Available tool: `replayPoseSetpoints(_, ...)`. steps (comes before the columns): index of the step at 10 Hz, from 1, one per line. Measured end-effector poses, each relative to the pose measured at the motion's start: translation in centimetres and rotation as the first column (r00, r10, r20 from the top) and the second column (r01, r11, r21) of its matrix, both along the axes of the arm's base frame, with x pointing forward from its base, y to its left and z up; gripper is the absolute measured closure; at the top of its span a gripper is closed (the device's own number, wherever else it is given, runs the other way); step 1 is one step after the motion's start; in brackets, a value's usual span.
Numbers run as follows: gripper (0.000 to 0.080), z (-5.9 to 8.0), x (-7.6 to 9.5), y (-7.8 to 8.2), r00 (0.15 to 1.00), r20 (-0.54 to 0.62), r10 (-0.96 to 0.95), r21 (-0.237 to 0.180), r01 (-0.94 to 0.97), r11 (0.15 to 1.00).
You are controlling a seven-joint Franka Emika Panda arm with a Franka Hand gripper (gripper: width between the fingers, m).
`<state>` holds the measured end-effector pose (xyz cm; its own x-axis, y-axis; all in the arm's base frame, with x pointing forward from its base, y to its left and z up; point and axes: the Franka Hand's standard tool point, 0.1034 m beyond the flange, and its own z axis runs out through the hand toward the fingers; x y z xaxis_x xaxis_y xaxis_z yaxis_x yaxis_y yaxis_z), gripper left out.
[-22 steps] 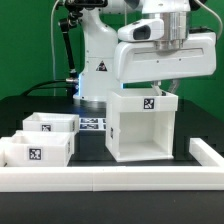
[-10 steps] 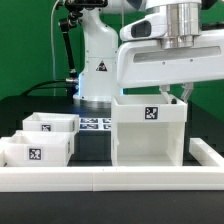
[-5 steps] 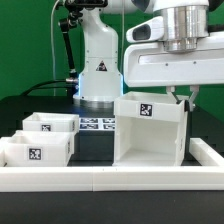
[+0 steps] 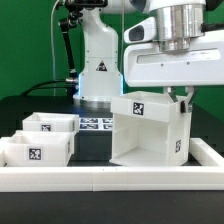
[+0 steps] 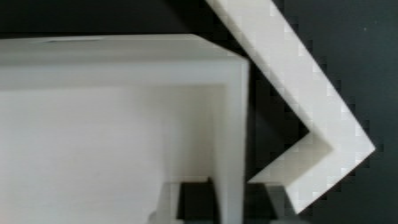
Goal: Assemble drawer
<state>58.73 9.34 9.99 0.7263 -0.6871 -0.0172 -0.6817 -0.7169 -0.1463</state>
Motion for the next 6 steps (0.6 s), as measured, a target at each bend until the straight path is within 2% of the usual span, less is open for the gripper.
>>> replayPoseSetpoints(2,0.0758,0.2,0.2,0.2,0.998,0.004,-0.062,0.011,0.062,0.998)
replayPoseSetpoints(6,0.0758,0.1,-0.1,1.1,0.947,-0.057,-0.317,0.062,0.32,0.945)
